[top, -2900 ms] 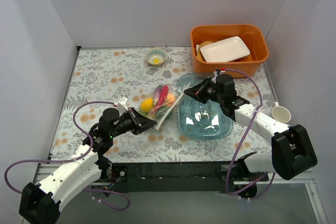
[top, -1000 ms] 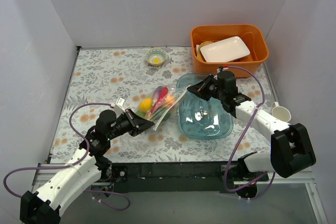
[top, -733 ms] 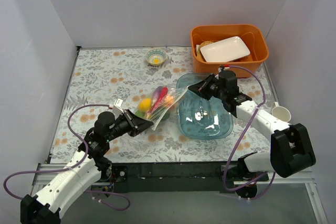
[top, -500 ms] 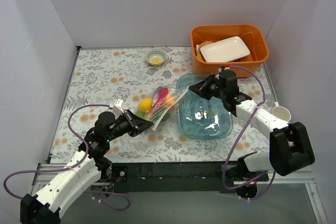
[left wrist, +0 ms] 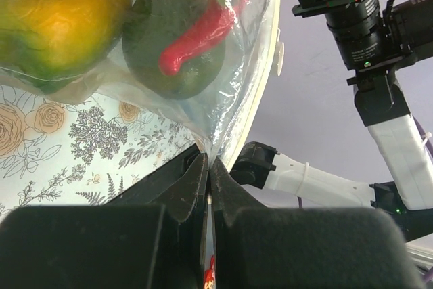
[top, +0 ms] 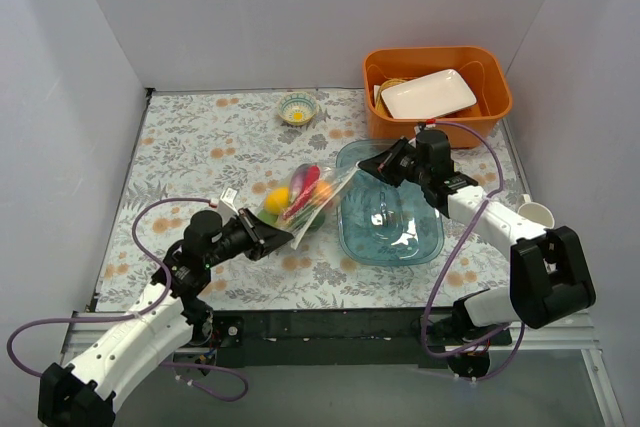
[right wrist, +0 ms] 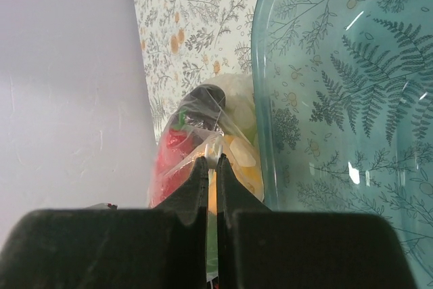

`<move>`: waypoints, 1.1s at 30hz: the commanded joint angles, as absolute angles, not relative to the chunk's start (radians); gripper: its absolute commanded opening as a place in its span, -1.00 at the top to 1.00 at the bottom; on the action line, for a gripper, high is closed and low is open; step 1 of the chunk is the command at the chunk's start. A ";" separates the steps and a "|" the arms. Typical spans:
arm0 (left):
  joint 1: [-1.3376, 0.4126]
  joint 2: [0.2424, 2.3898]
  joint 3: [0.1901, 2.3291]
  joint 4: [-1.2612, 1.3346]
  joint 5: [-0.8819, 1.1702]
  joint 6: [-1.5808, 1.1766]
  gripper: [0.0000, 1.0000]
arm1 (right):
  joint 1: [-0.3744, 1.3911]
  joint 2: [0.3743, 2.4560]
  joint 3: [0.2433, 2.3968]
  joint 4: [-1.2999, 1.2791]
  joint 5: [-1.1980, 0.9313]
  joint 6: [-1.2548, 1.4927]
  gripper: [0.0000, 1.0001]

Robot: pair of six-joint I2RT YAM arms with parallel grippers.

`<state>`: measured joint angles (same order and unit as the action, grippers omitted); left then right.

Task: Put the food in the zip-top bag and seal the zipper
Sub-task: Zip the zipper food storage bag at the center of the board.

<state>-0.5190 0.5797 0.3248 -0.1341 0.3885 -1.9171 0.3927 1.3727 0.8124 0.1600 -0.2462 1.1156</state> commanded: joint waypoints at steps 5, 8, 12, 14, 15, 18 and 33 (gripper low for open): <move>-0.511 0.649 0.399 -0.110 0.420 -1.888 1.00 | 0.373 1.450 0.916 0.187 -0.353 1.034 0.91; -0.509 0.684 0.420 -0.112 0.433 -1.876 1.00 | 0.374 1.480 0.920 0.187 -0.388 1.022 0.91; -0.508 0.715 0.465 -0.135 0.434 -1.861 1.00 | 0.374 1.506 0.937 0.184 -0.413 1.000 0.89; -0.508 0.733 0.474 -0.133 0.439 -1.861 1.00 | 0.374 1.511 0.956 0.180 -0.434 0.989 0.88; -0.508 0.738 0.479 -0.132 0.442 -1.862 1.00 | 0.374 1.517 0.966 0.167 -0.439 0.980 0.88; -0.508 0.739 0.476 -0.120 0.445 -1.881 1.00 | 0.374 1.517 0.994 0.129 -0.445 0.945 0.84; -0.506 0.673 0.428 -0.115 0.420 -1.914 1.00 | 0.374 1.448 1.074 0.012 -0.339 0.818 -0.05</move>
<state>-0.5121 0.6922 0.4297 -0.1349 0.4282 -1.9053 0.3725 1.5166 0.9913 0.0460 -0.3916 0.8860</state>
